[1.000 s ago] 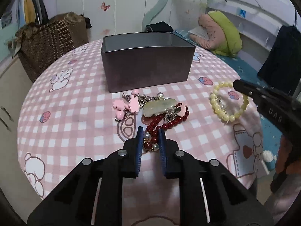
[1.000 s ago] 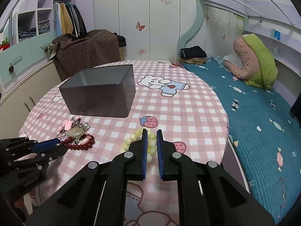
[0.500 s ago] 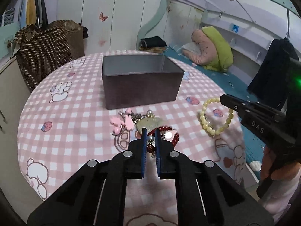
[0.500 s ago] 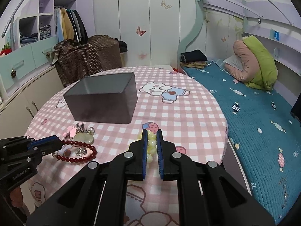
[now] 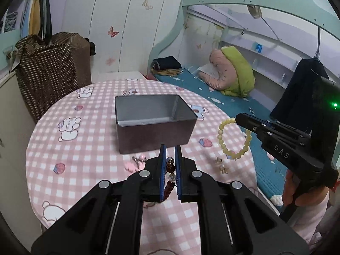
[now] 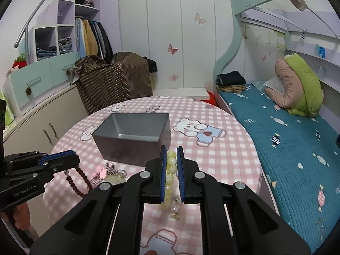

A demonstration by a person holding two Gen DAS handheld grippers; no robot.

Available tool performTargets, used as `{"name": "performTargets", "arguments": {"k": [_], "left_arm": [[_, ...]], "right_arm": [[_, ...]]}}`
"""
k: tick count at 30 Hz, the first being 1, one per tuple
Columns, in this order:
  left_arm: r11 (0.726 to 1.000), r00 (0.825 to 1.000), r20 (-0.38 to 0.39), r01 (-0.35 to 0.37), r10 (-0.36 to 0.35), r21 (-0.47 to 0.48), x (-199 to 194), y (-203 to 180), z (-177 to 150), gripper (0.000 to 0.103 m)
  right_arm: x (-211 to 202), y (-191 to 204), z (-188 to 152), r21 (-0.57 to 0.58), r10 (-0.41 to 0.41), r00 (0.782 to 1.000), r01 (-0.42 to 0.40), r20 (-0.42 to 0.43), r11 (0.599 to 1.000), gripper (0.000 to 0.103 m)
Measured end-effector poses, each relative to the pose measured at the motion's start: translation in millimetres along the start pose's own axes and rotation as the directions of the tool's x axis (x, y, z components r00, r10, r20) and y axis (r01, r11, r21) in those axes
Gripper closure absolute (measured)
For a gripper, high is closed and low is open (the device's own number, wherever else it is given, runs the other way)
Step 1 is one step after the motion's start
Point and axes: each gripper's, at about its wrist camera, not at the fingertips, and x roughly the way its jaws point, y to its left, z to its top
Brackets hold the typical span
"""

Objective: Organize jewelry
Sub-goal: 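Carry both bracelets into the grey tin and open both tools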

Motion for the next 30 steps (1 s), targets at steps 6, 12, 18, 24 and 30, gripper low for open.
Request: {"name": "performTargets", "arguments": {"k": [6,12,18,24,30], "left_arm": [[1.0,1.0,0.02,0.008,-0.008,-0.009,-3,7,20,0.095],[1.0,0.999,0.038,-0.02,0.02,-0.005,-1,14,51,0.095],[0.999,0.997,0.058,-0.045,0.046,-0.02,9,26,82,0.095],[0.997,0.997,0.025,-0.069,0.07,-0.032,39,37,97,0.095],[0.995,0.996,-0.047,-0.081,0.079,-0.059,76,55,91,0.095]], "right_arm": [[4,0,22,-0.024,0.011,1.0,-0.011,0.017,1.0,0.094],[8,5,50,-0.056,0.043,0.998,-0.04,0.049,0.998,0.094],[25,17,74,-0.099,0.076,0.996,-0.071,0.045,0.993,0.094],[61,24,78,-0.114,0.101,0.995,-0.103,-0.024,0.988,0.094],[99,26,68,-0.099,0.12,0.986,-0.131,-0.113,0.986,0.094]]}}
